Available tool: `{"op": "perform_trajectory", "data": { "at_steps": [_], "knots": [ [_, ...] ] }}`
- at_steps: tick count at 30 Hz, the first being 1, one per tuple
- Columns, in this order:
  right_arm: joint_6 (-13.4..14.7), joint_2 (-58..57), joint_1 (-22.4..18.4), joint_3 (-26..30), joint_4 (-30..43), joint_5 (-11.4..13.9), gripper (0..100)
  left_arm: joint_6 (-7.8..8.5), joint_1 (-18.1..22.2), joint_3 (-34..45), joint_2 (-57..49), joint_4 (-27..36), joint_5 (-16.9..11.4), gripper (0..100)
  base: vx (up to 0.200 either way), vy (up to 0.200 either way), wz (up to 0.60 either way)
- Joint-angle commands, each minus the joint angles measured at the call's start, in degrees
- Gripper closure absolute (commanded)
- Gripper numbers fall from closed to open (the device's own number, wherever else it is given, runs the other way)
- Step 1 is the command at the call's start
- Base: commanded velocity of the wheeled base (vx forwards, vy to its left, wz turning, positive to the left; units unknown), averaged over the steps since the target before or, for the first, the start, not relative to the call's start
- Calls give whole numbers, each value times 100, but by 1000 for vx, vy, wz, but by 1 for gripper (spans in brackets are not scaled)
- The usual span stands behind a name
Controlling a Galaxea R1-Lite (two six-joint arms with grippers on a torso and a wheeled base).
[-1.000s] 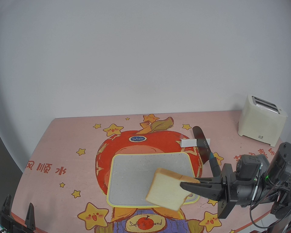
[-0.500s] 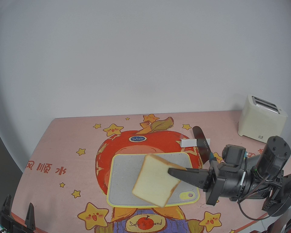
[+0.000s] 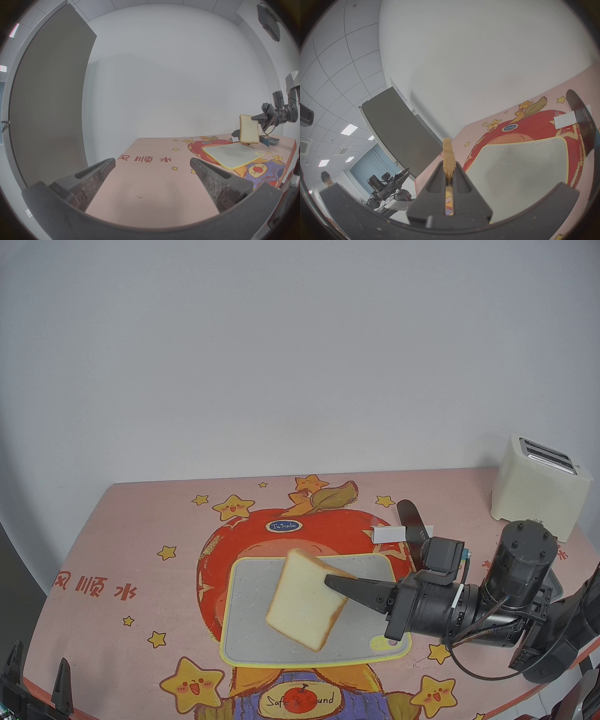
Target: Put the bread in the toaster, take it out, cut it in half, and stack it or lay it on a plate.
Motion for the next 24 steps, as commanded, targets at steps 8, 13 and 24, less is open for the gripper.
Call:
{"op": "perform_trajectory", "data": {
  "at_steps": [8, 13, 24],
  "knots": [
    [-8, 610, -69, -86, -22, -109, 100, -1, 0, 101, -93, -1, 1, 0, 0, 0, 0],
    [-17, 671, -51, -121, -22, -109, 100, -1, 0, 101, -93, -1, 1, 0, 0, 0, 0],
    [-34, 689, -34, -104, -110, -127, 100, -1, 0, 101, -93, -1, 1, 0, 0, 0, 0]
  ]
}}
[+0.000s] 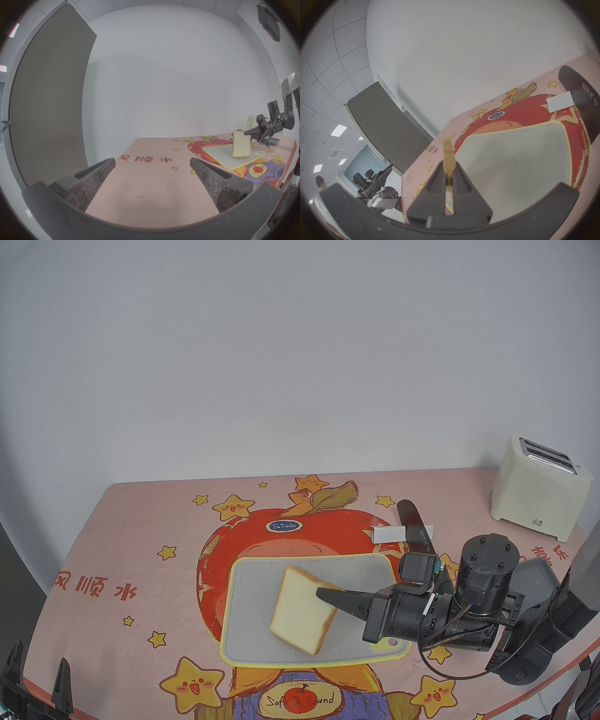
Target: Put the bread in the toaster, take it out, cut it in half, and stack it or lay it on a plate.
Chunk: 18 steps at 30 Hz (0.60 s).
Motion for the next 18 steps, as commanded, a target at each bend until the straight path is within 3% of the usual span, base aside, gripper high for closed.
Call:
{"op": "perform_trajectory", "data": {
  "at_steps": [1, 7, 18],
  "knots": [
    [-17, 50, 21, 46, -184, -23, 100, -1, 0, 101, -93, -1, 1, 0, 0, 0, 0],
    [-44, 146, 48, 81, -483, -190, 100, -1, 0, 101, -93, -1, 1, 0, 0, 0, 0],
    [-158, 137, 48, 99, -492, -199, 100, -1, 0, 101, -93, -1, 1, 0, 0, 0, 0]
  ]
}}
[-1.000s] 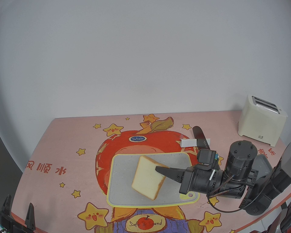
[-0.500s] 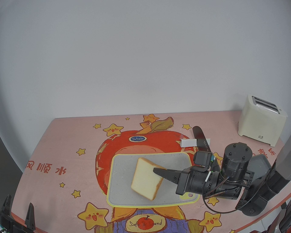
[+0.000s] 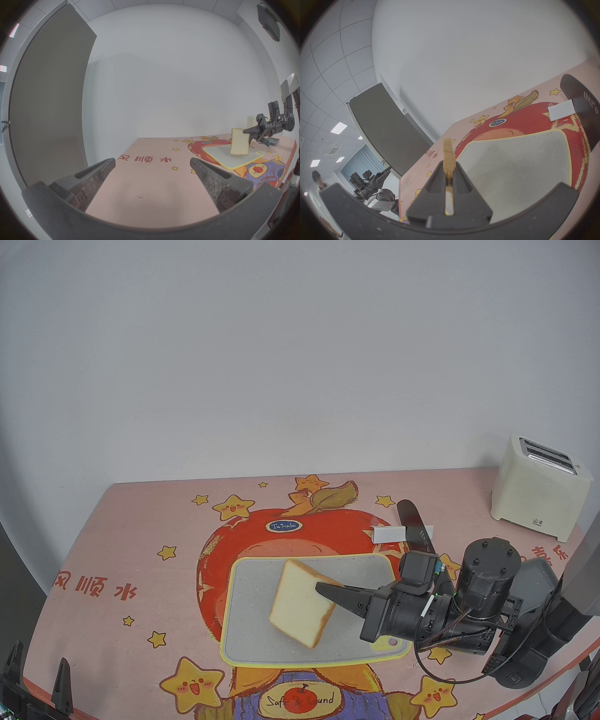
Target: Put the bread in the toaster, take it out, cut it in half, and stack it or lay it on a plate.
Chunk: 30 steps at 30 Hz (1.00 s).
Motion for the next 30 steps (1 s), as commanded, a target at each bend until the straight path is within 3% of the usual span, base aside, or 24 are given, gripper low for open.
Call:
{"op": "perform_trajectory", "data": {
  "at_steps": [1, 6, 7, 24, 28, 30],
  "knots": [
    [-2, -3, 2, 5, -4, 6, 100, -1, 0, 101, -93, -1, 1, 0, 0, 0, 0],
    [-55, -3, 28, 14, -4, 6, 100, -1, 0, 101, -93, -1, 1, 0, 0, 0, 0],
    [-72, 6, 28, 14, -4, -3, 0, -1, 0, 101, -93, -1, 1, 0, 0, 0, 0],
    [-195, 6, 107, 145, -294, -3, 0, -1, 0, 101, -93, -1, 1, 0, 0, 0, 0],
    [-802, 76, 133, 312, -365, -12, 0, -1, 0, 101, -93, -1, 1, 0, 0, 0, 0],
    [-1030, 129, 133, 321, -365, -170, 0, -1, 0, 101, -93, -1, 1, 0, 0, 0, 0]
  ]
}}
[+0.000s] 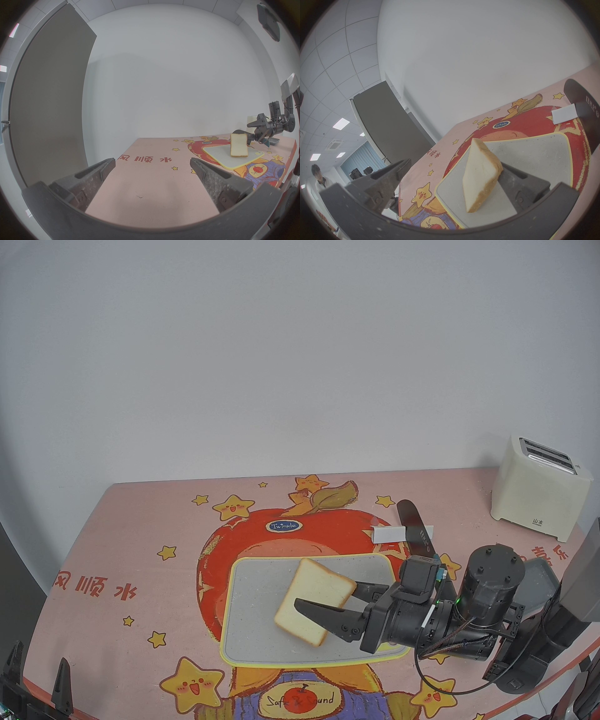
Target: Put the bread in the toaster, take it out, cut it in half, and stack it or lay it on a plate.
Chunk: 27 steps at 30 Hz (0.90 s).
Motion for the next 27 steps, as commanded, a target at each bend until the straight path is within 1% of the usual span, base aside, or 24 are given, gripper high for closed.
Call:
{"op": "perform_trajectory", "data": {
  "at_steps": [1, 3, 4, 5, 6, 7, 8, 11, 12, 15, 20, 21, 22, 24, 27],
  "knots": [
    [-373, 137, 26, 98, -20, -275, 0, -1, 0, 101, -93, -1, 1, 0, 0, 0, 0],
    [-601, 278, 44, 81, -72, -513, 0, -1, 0, 101, -93, -1, 1, 0, 0, 0, 0],
    [-601, 278, 44, 81, -72, -513, 0, -1, 0, 101, -93, -1, 1, 0, 0, 0, 0],
    [-803, 375, 44, 98, -222, -653, 0, -1, 0, 101, -93, -1, 1, 0, 0, 0, 0],
    [-891, 427, 44, 107, -336, -688, 0, -1, 0, 101, -93, -1, 1, 0, 0, 0, 0],
    [-918, 445, 44, 116, -362, -688, 0, -1, 0, 101, -93, -1, 1, 0, 0, 0, 0],
    [-1032, 515, 53, 168, -529, -688, 0, -1, 0, 101, -93, -1, 1, 0, 0, 0, 0],
    [-1172, 550, 62, 292, -802, -680, 0, -1, 0, 101, -93, -1, 1, 0, 0, 0, 0],
    [-1269, 542, 79, 371, -898, -680, 0, -1, 0, 101, -93, -1, 1, 0, 0, 0, 0],
    [-1462, 542, 141, 467, -907, -680, 0, -1, 0, 101, -93, -1, 1, 0, 0, 0, 0],
    [-1946, 586, 167, 705, -907, -680, 0, -1, 0, 101, -93, -1, 1, 0, 0, 0, 0],
    [-1946, 586, 167, 705, -907, -680, 0, -1, 0, 101, -93, -1, 1, 0, 0, 0, 0],
    [-2166, 603, 149, 722, -907, -680, 0, -1, 0, 101, -93, -1, 1, 0, 0, 0, 0],
    [-2438, 612, 132, 749, -916, -680, 0, -1, -9, 101, -93, -1, 1, 0, 0, 0, 0],
    [-2500, 594, 158, 784, -925, -680, 0, -1, 0, 101, -93, -1, 1, 0, 0, 0, 0]
  ]
}}
